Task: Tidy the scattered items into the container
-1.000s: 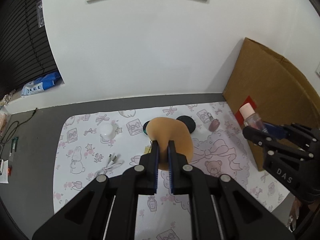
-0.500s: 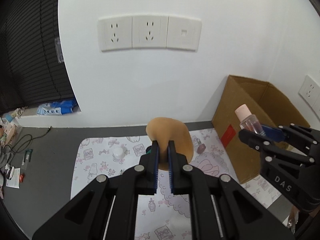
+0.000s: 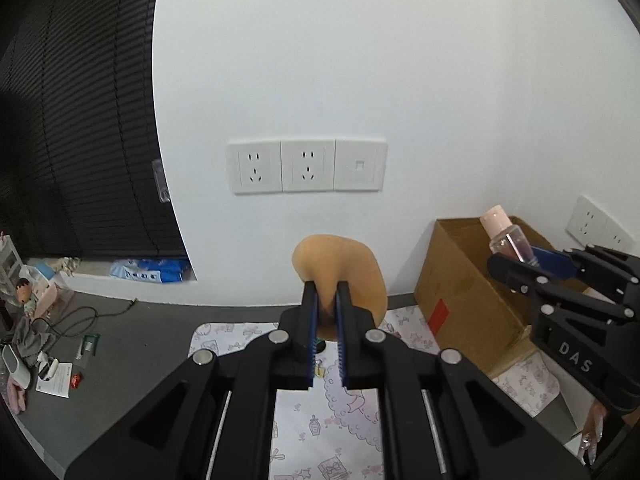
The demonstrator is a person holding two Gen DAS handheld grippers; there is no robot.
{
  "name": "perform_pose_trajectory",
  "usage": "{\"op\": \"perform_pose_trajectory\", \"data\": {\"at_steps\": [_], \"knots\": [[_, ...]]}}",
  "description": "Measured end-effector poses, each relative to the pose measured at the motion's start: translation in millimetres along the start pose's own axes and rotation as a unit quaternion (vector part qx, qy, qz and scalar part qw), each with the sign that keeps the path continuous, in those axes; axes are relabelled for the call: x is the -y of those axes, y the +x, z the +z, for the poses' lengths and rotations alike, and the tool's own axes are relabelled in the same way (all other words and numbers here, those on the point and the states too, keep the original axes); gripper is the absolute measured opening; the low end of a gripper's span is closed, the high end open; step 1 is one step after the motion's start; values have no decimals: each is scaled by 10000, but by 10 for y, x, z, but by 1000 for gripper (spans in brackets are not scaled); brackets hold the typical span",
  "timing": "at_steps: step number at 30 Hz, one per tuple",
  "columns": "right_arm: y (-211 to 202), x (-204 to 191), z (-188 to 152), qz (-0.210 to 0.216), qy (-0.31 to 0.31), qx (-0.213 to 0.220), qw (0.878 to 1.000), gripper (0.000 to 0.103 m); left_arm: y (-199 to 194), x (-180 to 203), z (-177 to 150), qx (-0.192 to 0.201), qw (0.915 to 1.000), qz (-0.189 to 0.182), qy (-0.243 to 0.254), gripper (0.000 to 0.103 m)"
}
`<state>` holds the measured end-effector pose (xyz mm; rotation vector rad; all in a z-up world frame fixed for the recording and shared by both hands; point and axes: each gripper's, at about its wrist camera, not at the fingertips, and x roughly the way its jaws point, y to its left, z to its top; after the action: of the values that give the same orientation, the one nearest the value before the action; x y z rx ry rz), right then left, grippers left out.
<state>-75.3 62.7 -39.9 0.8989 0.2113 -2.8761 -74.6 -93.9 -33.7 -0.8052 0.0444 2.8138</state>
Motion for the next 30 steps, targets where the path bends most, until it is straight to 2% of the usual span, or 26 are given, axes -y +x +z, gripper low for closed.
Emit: {"op": "perform_pose_trajectory", "data": {"at_steps": [14,21,30], "knots": [[-510,-6,165,11,-64,338,9994,28,-458,48,29,388,9992,116,63,8],[-572,18,206,-19,-80,347,9994,28,-473,63,34,358,9993,77,98,8],[-573,184,230,-197,20,289,9994,29,-370,304,53,330,9991,-145,245,8]]}}
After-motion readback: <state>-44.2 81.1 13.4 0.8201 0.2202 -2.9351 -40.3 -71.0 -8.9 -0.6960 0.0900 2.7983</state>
